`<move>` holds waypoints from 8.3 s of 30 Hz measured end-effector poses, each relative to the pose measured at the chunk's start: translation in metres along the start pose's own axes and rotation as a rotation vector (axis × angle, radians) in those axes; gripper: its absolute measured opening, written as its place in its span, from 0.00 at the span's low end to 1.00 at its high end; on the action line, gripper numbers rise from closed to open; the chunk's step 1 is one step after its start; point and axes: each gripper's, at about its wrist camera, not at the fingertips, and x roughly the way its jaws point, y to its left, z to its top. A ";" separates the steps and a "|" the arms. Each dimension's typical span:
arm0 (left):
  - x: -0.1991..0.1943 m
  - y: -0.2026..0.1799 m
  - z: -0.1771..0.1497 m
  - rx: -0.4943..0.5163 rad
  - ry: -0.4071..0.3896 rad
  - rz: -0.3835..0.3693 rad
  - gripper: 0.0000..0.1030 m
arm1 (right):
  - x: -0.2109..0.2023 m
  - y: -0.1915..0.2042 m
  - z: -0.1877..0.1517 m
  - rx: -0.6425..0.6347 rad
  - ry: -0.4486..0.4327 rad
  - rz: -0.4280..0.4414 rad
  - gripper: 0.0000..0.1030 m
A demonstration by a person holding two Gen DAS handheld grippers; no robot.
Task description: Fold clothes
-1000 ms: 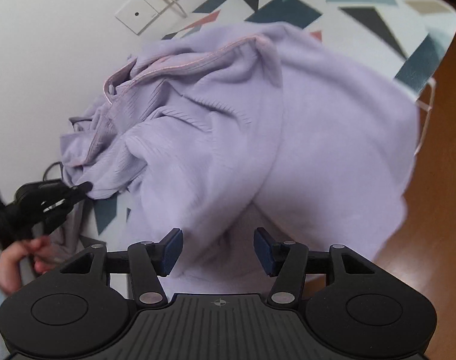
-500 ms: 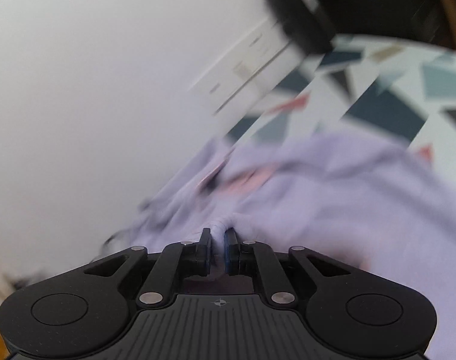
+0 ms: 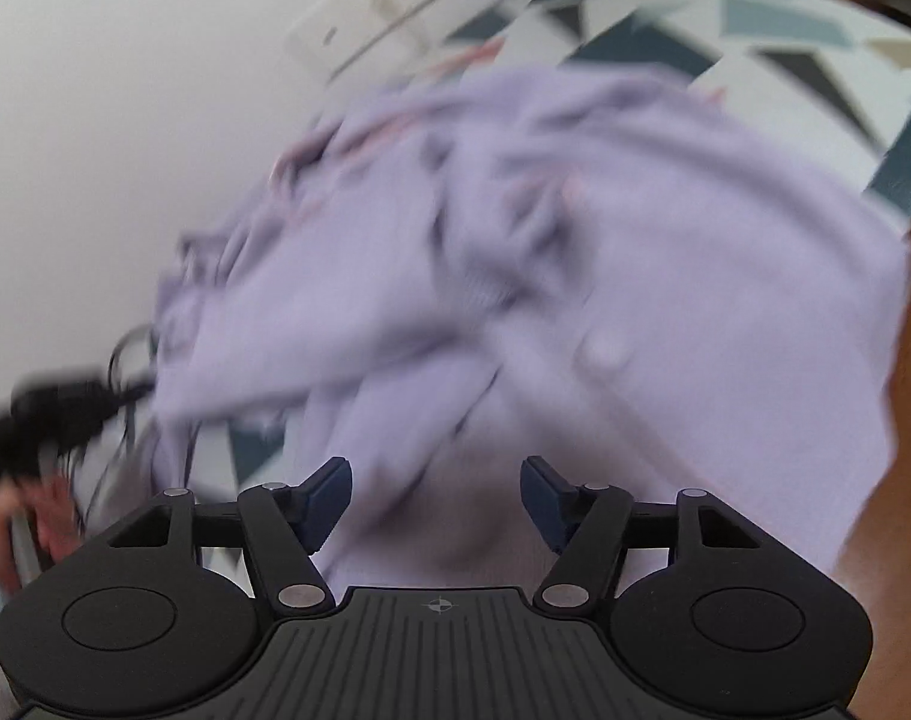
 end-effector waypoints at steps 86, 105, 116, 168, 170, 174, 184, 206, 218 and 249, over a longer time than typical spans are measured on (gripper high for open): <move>-0.176 -0.014 -0.243 -0.411 -0.059 0.649 0.33 | 0.020 0.016 0.083 -0.489 0.545 0.362 0.18; -0.099 -0.002 -0.007 -0.050 -0.264 0.209 0.77 | 0.006 0.188 0.288 -0.458 0.041 0.211 0.35; 0.019 0.029 0.025 -0.339 -0.070 0.120 0.77 | 0.136 0.112 0.332 -0.343 0.128 -0.036 0.35; 0.057 0.003 0.082 0.219 -0.083 -0.221 0.71 | 0.304 0.120 0.306 -0.331 0.301 0.245 0.13; 0.076 0.032 0.096 0.150 -0.069 -0.112 0.70 | 0.308 0.109 0.306 -0.336 0.322 0.236 0.13; 0.115 0.056 0.099 0.161 0.025 -0.012 0.69 | 0.318 0.110 0.309 -0.299 0.347 0.238 0.22; 0.137 0.052 0.083 0.172 0.095 -0.043 0.66 | 0.321 0.159 0.326 -0.411 0.345 0.174 0.43; 0.139 0.073 0.103 0.171 -0.053 0.354 0.06 | 0.392 0.232 0.294 -0.586 0.214 0.302 0.09; 0.094 0.043 0.097 0.188 -0.163 0.380 0.76 | 0.310 0.190 0.332 -0.434 0.093 0.356 0.54; 0.137 -0.157 0.074 0.437 0.166 -0.114 0.12 | 0.129 -0.042 0.275 -0.427 0.045 0.001 0.06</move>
